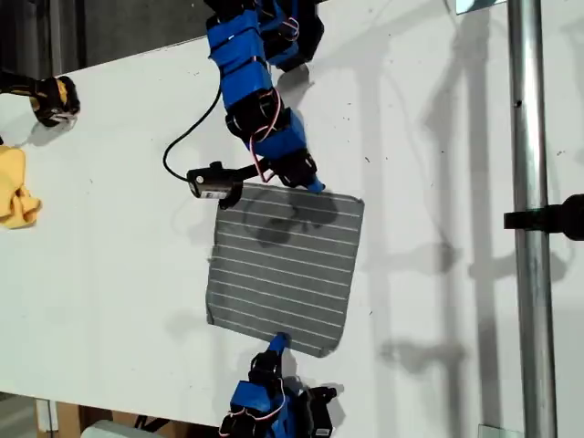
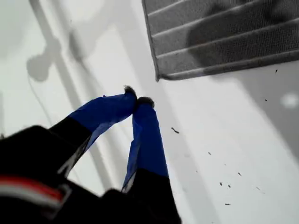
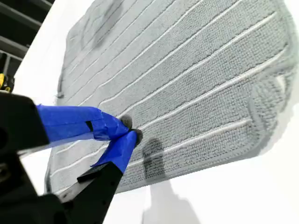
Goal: Grasp corners of a towel and fold twice.
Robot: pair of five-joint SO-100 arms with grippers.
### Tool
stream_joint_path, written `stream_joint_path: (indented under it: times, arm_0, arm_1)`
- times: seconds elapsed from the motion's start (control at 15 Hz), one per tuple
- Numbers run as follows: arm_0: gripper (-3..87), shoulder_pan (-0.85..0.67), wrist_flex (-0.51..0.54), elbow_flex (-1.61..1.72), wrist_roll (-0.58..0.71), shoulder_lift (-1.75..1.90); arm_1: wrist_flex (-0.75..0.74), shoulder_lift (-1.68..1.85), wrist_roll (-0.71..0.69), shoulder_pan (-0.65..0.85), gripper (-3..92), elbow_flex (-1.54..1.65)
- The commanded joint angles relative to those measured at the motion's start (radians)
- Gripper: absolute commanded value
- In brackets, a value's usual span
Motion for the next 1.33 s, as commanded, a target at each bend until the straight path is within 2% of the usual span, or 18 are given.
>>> stream_joint_path:
  times: [0.0,0.07,0.2,0.33,0.67,1.07,1.27]
  arm_0:
    - [-1.4,-0.014,0.003,0.002,0.003,0.003]
    - [-1.4,-0.012,0.003,0.002,0.002,0.003]
    - [-1.4,-0.009,0.003,0.002,-0.005,0.003]
    - [-1.4,-0.008,0.003,0.002,-0.006,0.003]
    - [-1.4,0.0,0.003,0.002,-0.014,0.003]
    - [-1.4,0.002,0.003,0.002,-0.021,0.003]
    - [-1.4,0.006,0.003,0.002,-0.023,0.003]
  arm_1:
    - [-0.084,0.018,-0.048,-0.018,0.5,-0.038]
    - [-0.129,0.025,-0.086,-0.028,14.1,-0.031]
    - [-0.178,0.046,-0.13,-0.031,28.1,-0.021]
    - [-0.241,0.11,-0.158,-0.026,32.9,0.038]
    - [-0.227,0.071,-0.153,-0.009,35.2,0.094]
    - [-0.186,-0.302,-0.11,-0.017,34.6,-0.057]
    - [-0.178,-0.347,-0.098,-0.014,34.3,-0.069]
